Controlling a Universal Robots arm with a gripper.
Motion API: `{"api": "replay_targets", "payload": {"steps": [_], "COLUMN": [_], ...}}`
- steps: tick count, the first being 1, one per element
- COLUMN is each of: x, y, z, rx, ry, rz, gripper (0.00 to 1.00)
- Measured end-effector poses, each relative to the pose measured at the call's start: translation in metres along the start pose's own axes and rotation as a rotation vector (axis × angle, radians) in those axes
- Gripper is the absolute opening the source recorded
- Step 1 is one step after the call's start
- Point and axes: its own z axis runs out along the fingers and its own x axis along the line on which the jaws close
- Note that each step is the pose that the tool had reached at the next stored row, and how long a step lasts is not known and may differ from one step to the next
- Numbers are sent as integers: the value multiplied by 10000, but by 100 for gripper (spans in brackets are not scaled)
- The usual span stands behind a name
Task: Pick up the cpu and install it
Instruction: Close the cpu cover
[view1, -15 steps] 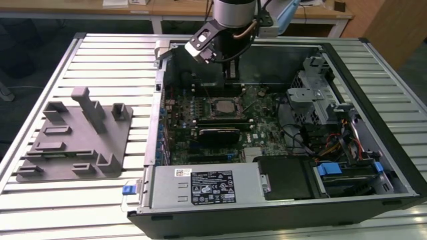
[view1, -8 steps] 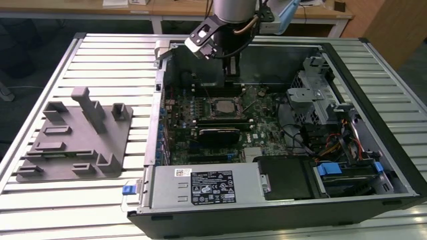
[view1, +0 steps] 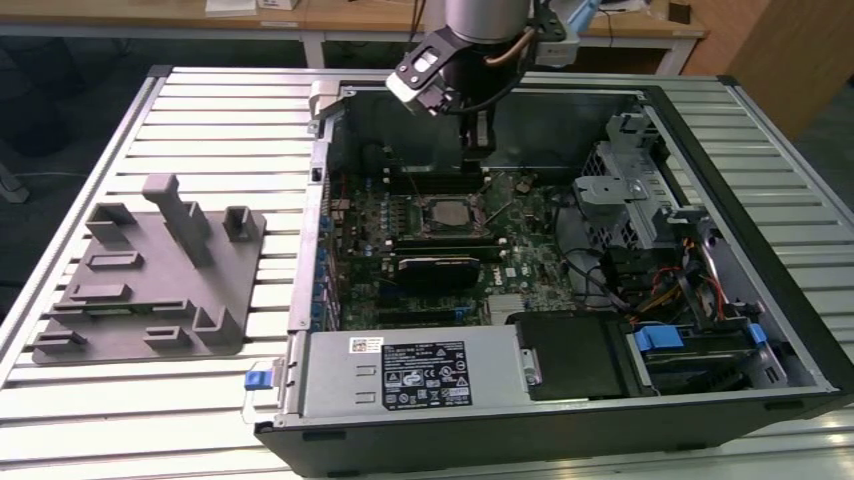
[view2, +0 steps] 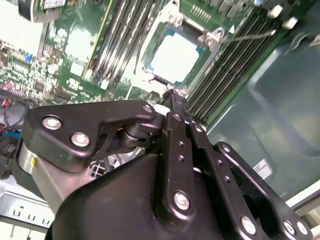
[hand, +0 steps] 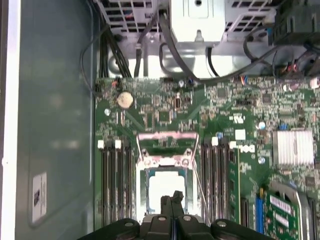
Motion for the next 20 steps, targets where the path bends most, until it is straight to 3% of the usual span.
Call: {"api": "replay_targets", "payload": {"steps": [12,20], "x": [13,20], "y": [409,650], "z": [21,102], "rx": [17,120], "ry": [-2,-4], "rz": [-1,1], "gripper": [11,11]}}
